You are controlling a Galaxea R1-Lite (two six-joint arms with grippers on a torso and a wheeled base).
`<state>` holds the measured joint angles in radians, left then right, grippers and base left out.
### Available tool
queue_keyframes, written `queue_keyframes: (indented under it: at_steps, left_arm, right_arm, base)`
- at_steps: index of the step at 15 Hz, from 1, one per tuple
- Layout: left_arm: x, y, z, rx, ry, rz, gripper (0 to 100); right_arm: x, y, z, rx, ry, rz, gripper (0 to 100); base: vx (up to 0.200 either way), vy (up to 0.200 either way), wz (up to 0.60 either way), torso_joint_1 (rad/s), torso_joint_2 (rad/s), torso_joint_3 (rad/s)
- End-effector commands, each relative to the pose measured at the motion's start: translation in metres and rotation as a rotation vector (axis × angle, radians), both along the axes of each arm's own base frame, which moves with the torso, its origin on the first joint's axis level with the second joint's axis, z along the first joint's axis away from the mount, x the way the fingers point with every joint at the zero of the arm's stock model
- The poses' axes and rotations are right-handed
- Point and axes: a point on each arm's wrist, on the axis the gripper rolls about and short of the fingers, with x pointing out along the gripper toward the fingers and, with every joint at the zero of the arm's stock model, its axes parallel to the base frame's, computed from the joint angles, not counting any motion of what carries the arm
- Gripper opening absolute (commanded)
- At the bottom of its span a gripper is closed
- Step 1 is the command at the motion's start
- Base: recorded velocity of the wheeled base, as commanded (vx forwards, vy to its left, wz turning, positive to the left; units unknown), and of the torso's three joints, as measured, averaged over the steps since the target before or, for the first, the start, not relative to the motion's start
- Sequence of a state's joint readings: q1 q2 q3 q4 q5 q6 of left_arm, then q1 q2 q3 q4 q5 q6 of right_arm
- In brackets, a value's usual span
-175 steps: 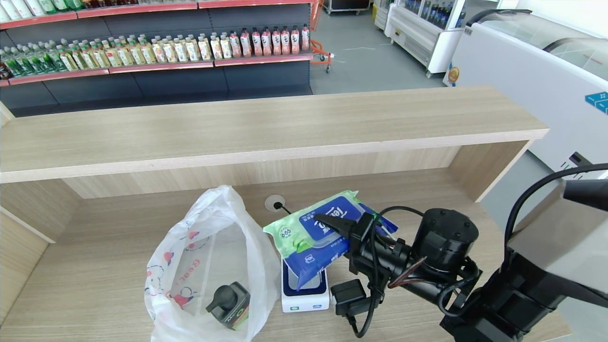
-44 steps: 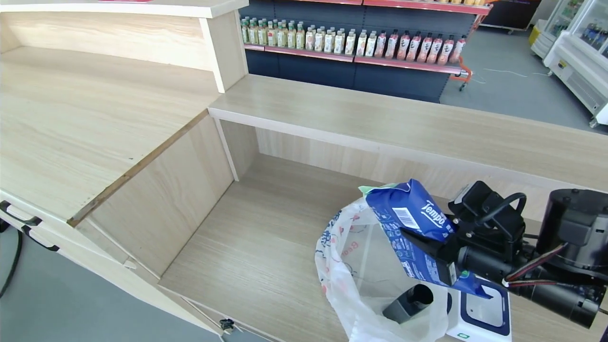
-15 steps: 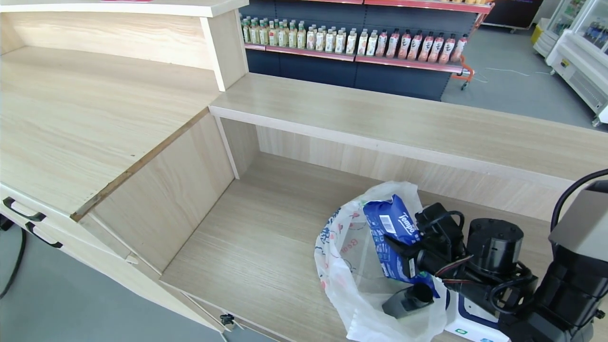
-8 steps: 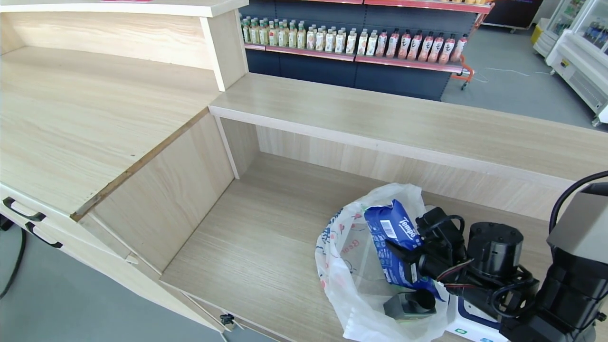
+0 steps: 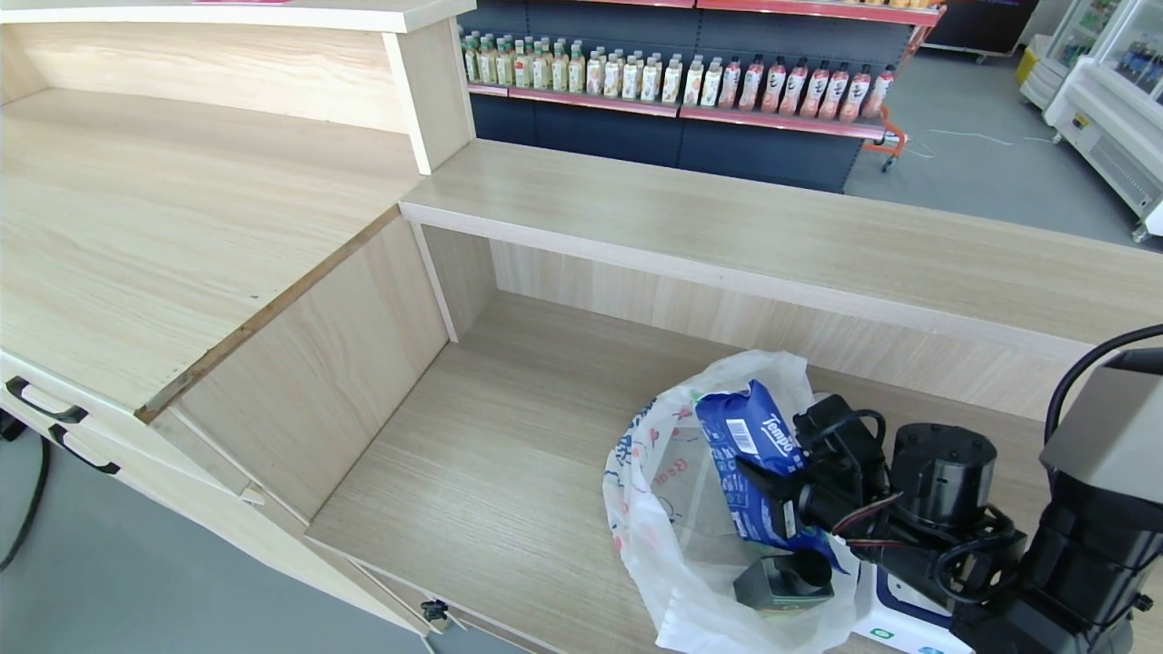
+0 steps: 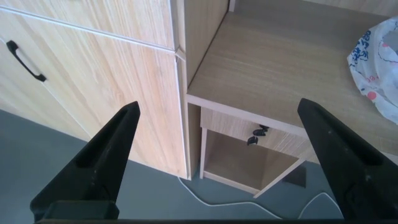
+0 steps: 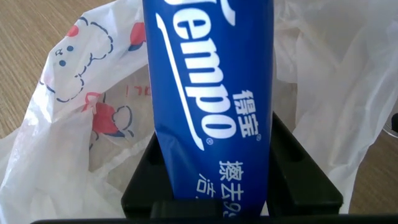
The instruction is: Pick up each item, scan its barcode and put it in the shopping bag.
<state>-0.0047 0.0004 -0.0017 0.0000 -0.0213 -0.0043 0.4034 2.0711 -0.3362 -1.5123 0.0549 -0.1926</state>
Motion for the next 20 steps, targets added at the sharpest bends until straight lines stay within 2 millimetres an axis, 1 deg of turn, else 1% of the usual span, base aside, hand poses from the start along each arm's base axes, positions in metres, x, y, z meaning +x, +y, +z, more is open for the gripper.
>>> queue_keyframes:
  at_steps: [1,3,4,9,12,14,15,16,17,19,20]
  left_arm:
    - [0.0,0.0,0.0,0.0,0.0,-0.002,100]
    - [0.0,0.0,0.0,0.0,0.0,0.0,100]
    - [0.0,0.0,0.0,0.0,0.0,0.0,100]
    - [0.0,0.0,0.0,0.0,0.0,0.0,100]
    - [0.0,0.0,0.0,0.0,0.0,0.0,100]
    - [0.0,0.0,0.0,0.0,0.0,0.0,100]
    - [0.0,0.0,0.0,0.0,0.0,0.0,100]
    - [0.0,0.0,0.0,0.0,0.0,-0.002,100]
    - [0.0,0.0,0.0,0.0,0.0,0.0,100]
    - [0.0,0.0,0.0,0.0,-0.002,-0.002,100]
    - [0.0,0.0,0.0,0.0,0.0,0.0,100]
  right_arm:
    - [0.0,-0.001,-0.002,-0.004,0.008,-0.003,0]
    - [0.0,-0.001,-0.002,-0.004,0.007,-0.003,0]
    - [0.001,-0.001,-0.002,-0.004,0.007,-0.003,100]
    - [0.001,0.0,-0.003,-0.004,0.008,-0.003,100]
    - [0.003,0.002,0.005,0.007,-0.026,0.004,100]
    - [0.004,0.009,0.029,-0.011,-0.134,0.034,100]
    - [0.002,0.011,0.04,-0.03,-0.179,0.043,100]
    - [-0.005,0.014,0.054,-0.048,-0.21,0.065,100]
    - [-0.01,0.014,0.062,-0.06,-0.229,0.073,100]
    - [-0.029,0.016,0.109,-0.093,-0.32,0.113,100]
    - [-0.037,0.014,0.128,-0.11,-0.348,0.123,100]
  base:
    - [0.0,0.0,0.0,0.0,0.0,0.0]
    - [0.0,0.0,0.0,0.0,0.0,0.0]
    - [0.0,0.0,0.0,0.0,0.0,0.0]
    - [0.0,0.0,0.0,0.0,0.0,0.0]
    - [0.0,0.0,0.0,0.0,0.0,0.0]
    - [0.0,0.0,0.0,0.0,0.0,0.0]
    - [0.0,0.0,0.0,0.0,0.0,0.0]
    - [0.0,0.0,0.0,0.0,0.0,0.0]
    - [0.0,0.0,0.0,0.0,0.0,0.0]
    - [0.0,0.0,0.0,0.0,0.0,0.0]
    - [0.0,0.0,0.0,0.0,0.0,0.0]
